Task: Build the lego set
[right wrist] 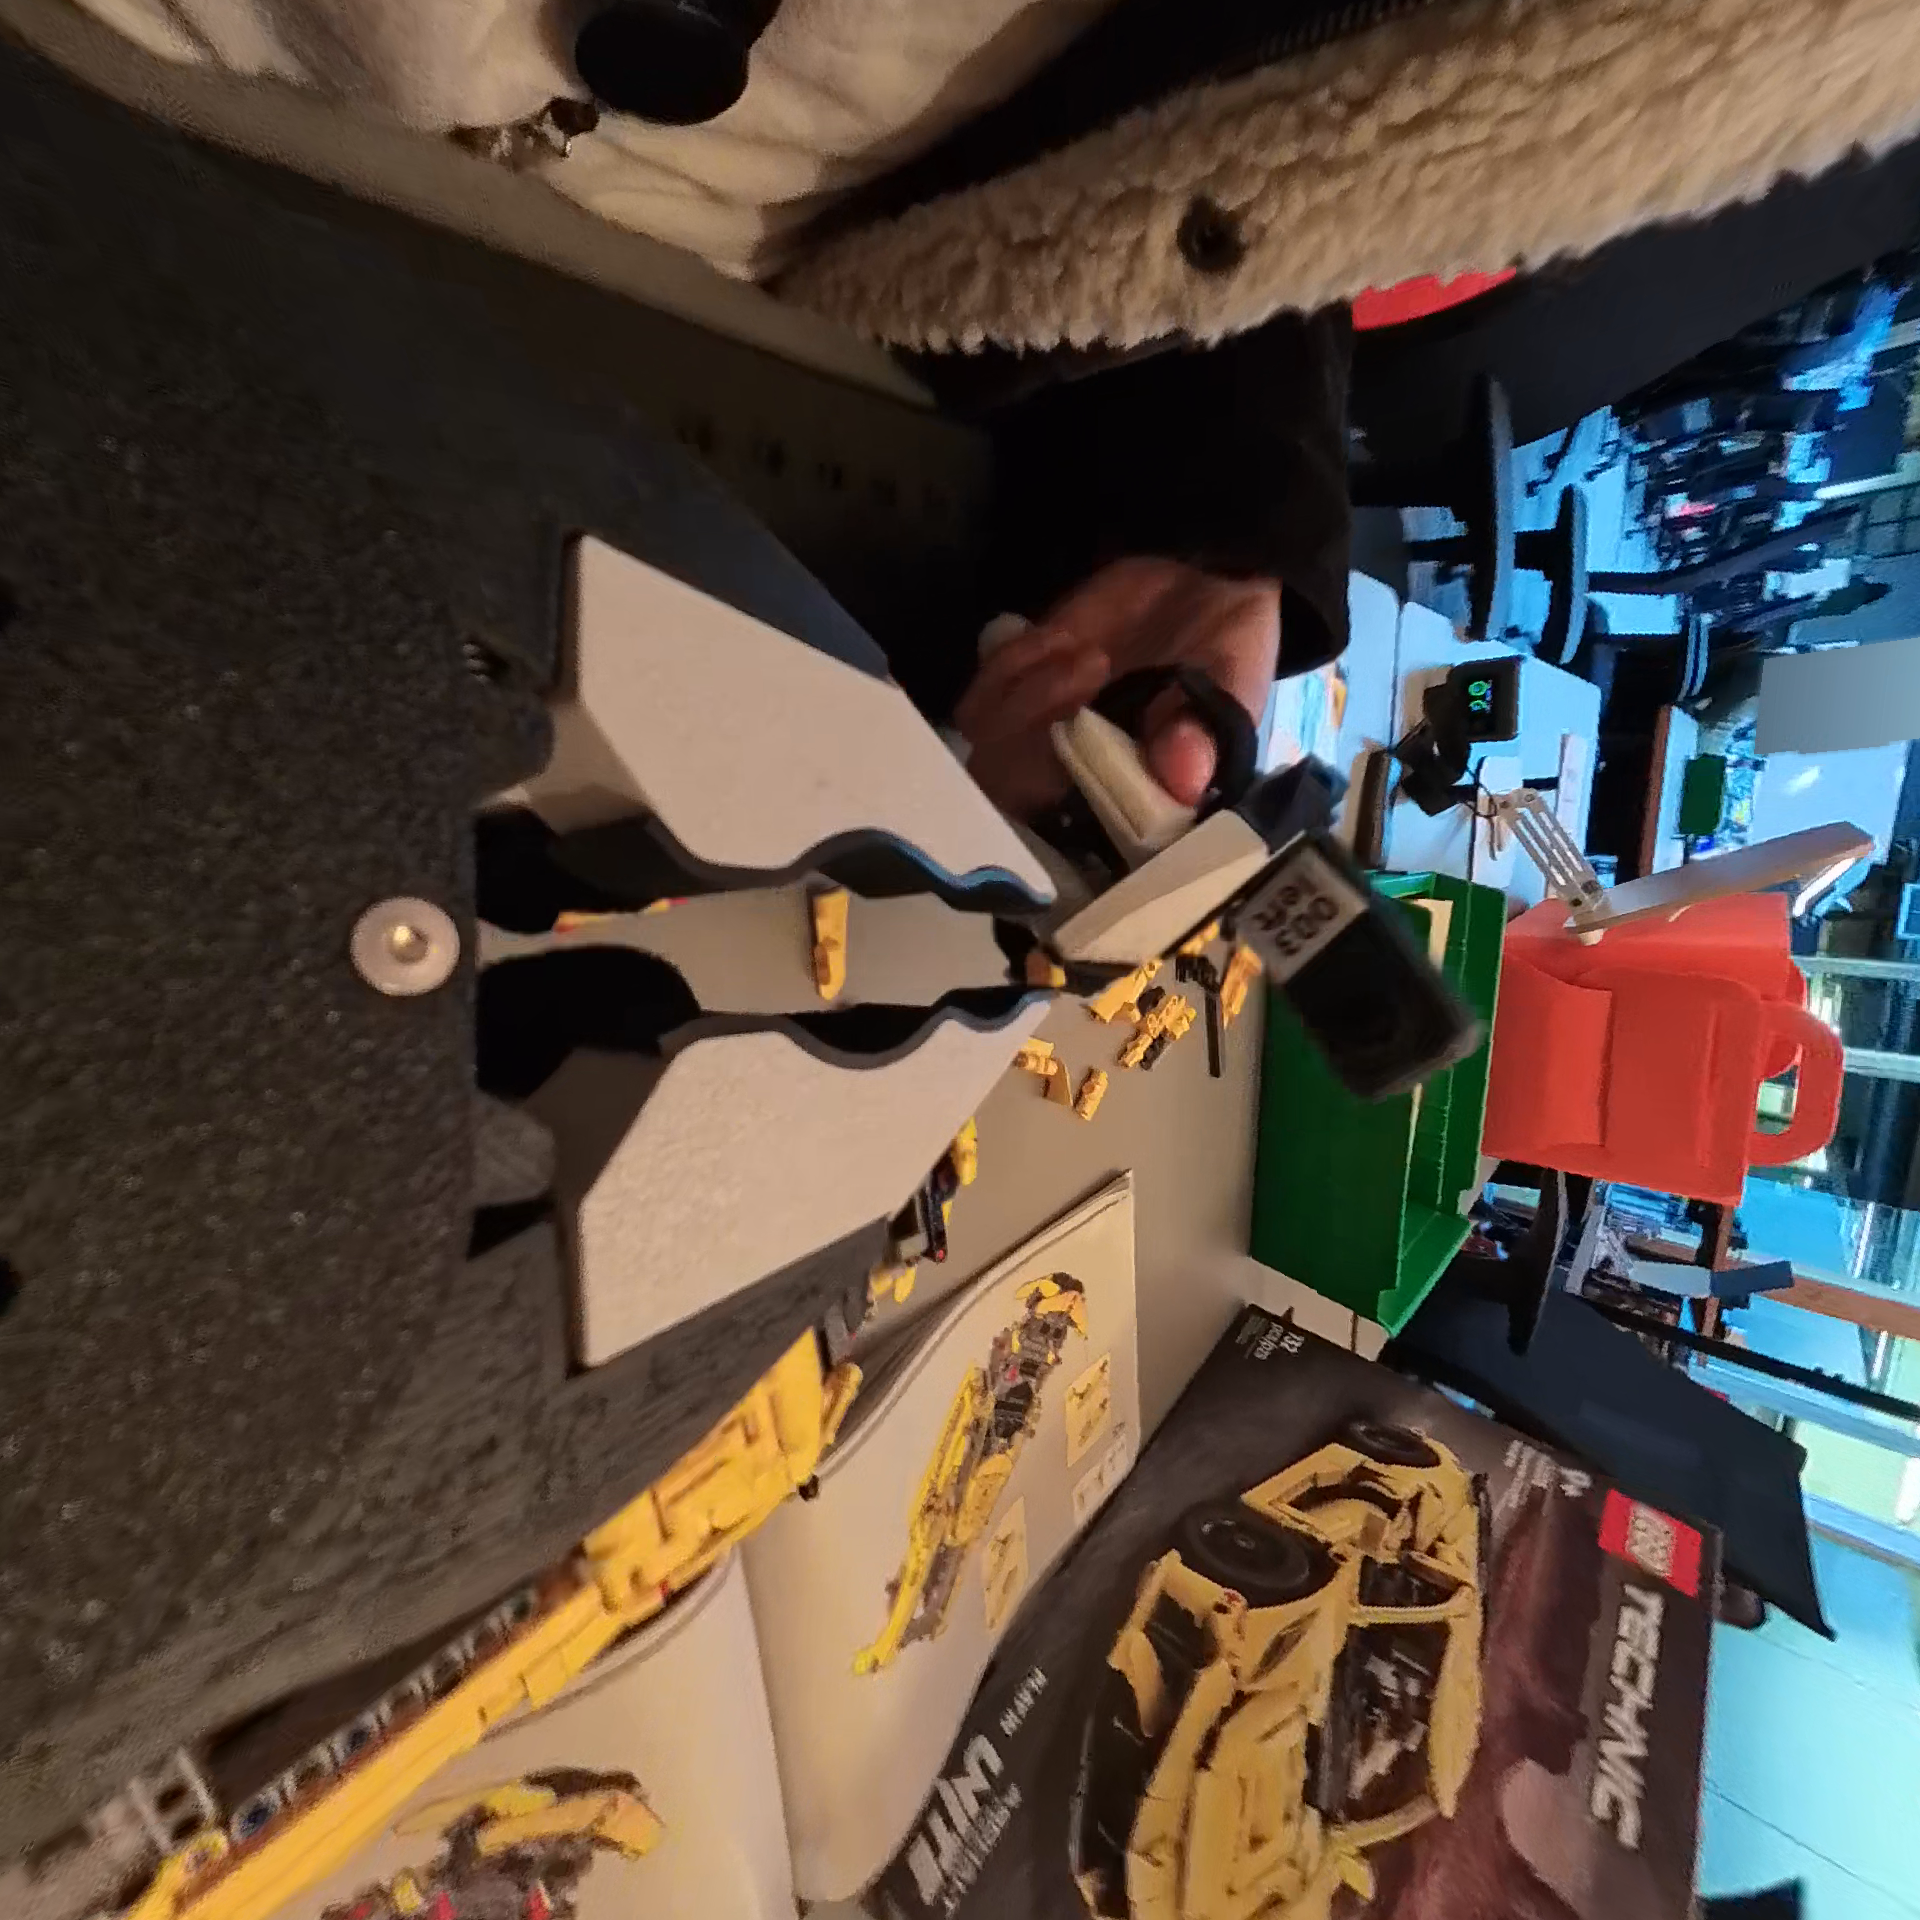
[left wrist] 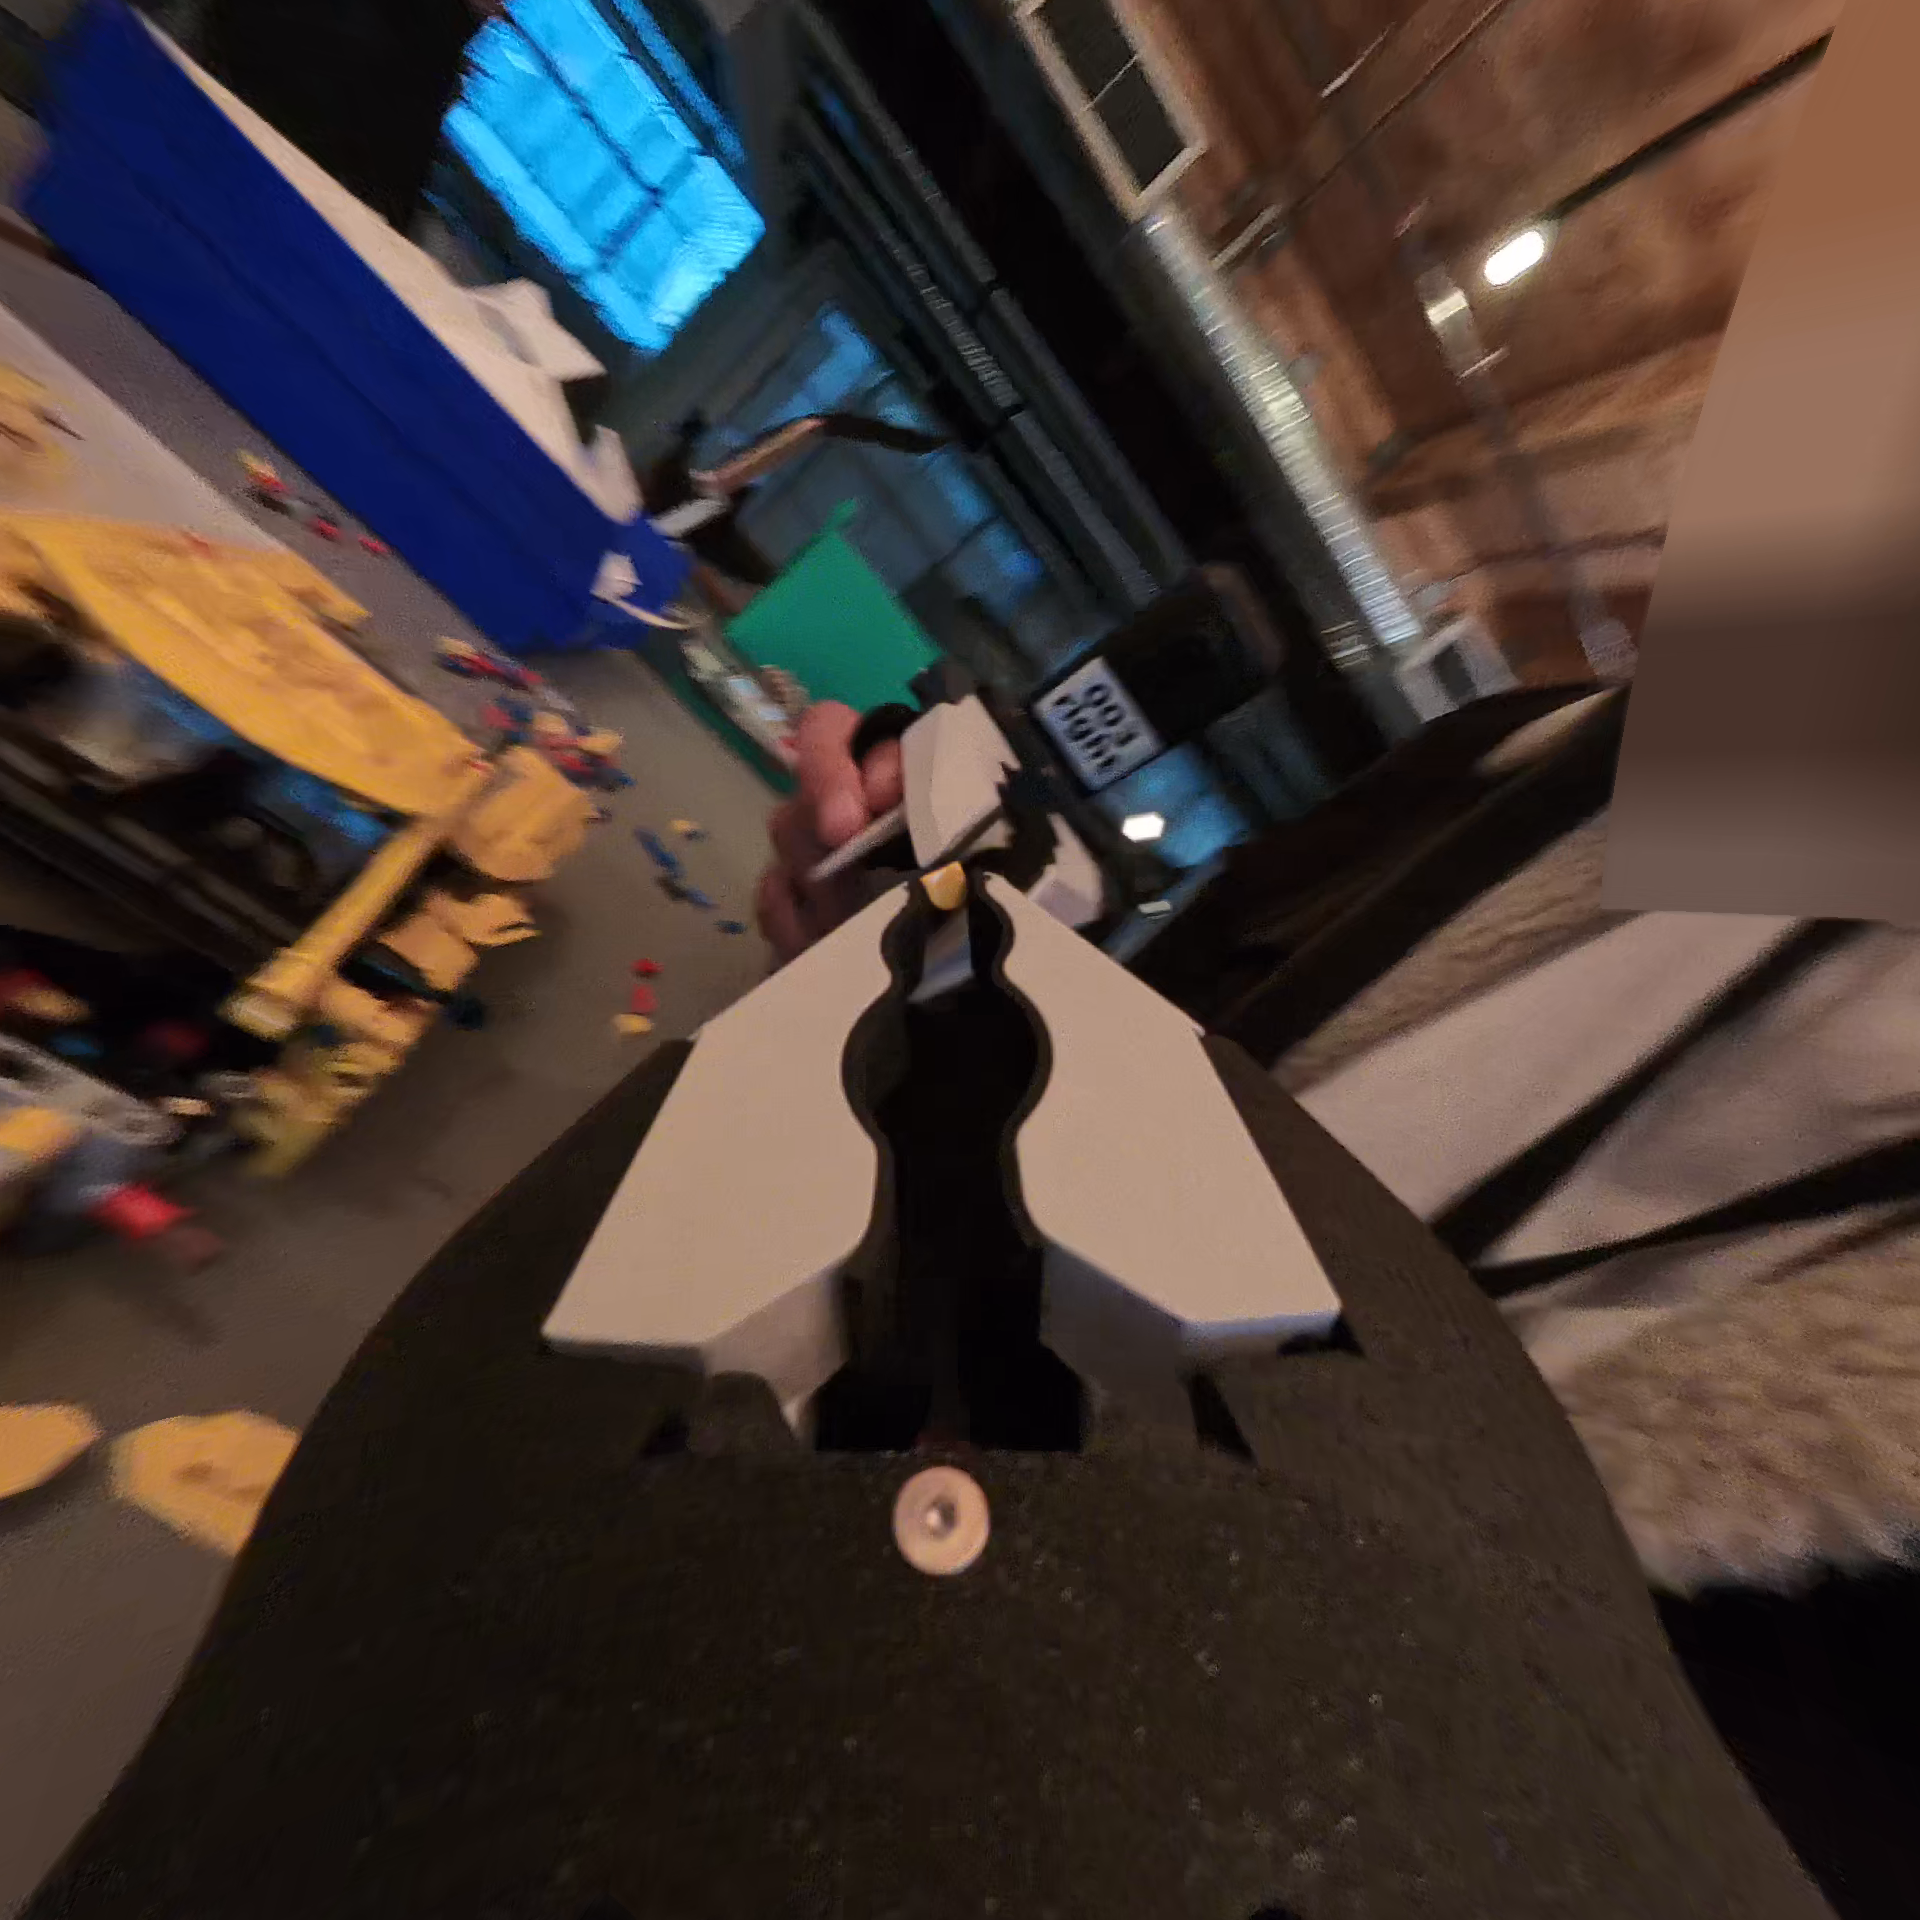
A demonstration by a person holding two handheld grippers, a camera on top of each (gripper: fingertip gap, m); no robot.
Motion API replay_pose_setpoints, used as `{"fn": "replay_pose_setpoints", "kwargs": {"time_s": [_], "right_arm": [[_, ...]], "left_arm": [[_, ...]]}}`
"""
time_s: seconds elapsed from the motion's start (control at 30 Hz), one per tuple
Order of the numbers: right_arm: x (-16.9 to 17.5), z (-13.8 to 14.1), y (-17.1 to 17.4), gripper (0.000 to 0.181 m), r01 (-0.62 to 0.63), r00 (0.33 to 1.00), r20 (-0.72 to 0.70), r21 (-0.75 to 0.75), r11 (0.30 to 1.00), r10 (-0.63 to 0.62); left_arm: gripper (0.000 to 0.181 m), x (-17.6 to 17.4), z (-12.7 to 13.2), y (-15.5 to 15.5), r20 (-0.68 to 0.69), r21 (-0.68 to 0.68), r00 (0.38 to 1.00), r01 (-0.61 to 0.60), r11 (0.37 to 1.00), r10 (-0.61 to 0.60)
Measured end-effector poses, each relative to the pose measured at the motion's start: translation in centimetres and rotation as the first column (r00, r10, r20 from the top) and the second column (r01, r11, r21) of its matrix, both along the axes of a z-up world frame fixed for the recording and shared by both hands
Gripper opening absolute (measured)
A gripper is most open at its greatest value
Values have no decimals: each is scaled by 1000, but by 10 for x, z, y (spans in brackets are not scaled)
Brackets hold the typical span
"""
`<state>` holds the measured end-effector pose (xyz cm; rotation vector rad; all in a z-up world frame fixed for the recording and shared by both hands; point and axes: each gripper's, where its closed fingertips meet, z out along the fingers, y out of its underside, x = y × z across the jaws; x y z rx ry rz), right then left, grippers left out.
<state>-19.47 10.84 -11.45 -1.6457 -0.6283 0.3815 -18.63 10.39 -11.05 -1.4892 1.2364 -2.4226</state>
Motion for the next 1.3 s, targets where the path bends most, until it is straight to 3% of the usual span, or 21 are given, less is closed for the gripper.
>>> {"fn": "replay_pose_setpoints", "kwargs": {"time_s": [0.07,0.13,0.2,0.3,0.4,0.73,0.93,1.0,1.07,1.13,1.3], "right_arm": [[5,-6,0,17,1,997,-71,-78,997,-6],[10,-8,0,26,19,996,-89,-107,994,-28],[15,-13,4,26,91,996,28,-86,992,-89],[16,-25,9,28,178,952,259,-41,983,-161],[13,-32,9,30,193,910,375,-9,981,-176],[3,-40,2,12,138,920,377,-63,988,-105],[2,-39,2,10,133,925,367,-77,988,-96],[3,-30,3,8,134,932,342,-27,991,-117],[1,-17,2,4,125,949,289,28,992,-128],[1,-8,1,2,121,966,226,46,992,-128],[0,-3,-1,2,105,980,164,48,993,-112]], "left_arm": [[7,3,-7,7,-2,238,994,-101,966,105],[7,6,-20,16,-22,468,981,-160,869,192],[8,6,-27,17,-63,565,974,-143,813,216],[7,8,-26,16,-154,511,963,-116,852,223],[7,8,-31,9,-201,511,960,-69,857,197],[7,4,-39,-7,-258,515,958,26,857,126],[7,3,-37,-8,-253,445,963,28,895,96],[7,2,-26,-8,-228,314,972,21,949,54],[8,-2,-12,-7,-193,91,981,52,994,-33],[9,-7,0,-1,-132,-96,987,80,992,-92],[7,-9,4,-2,-95,-150,988,110,983,-125]]}}
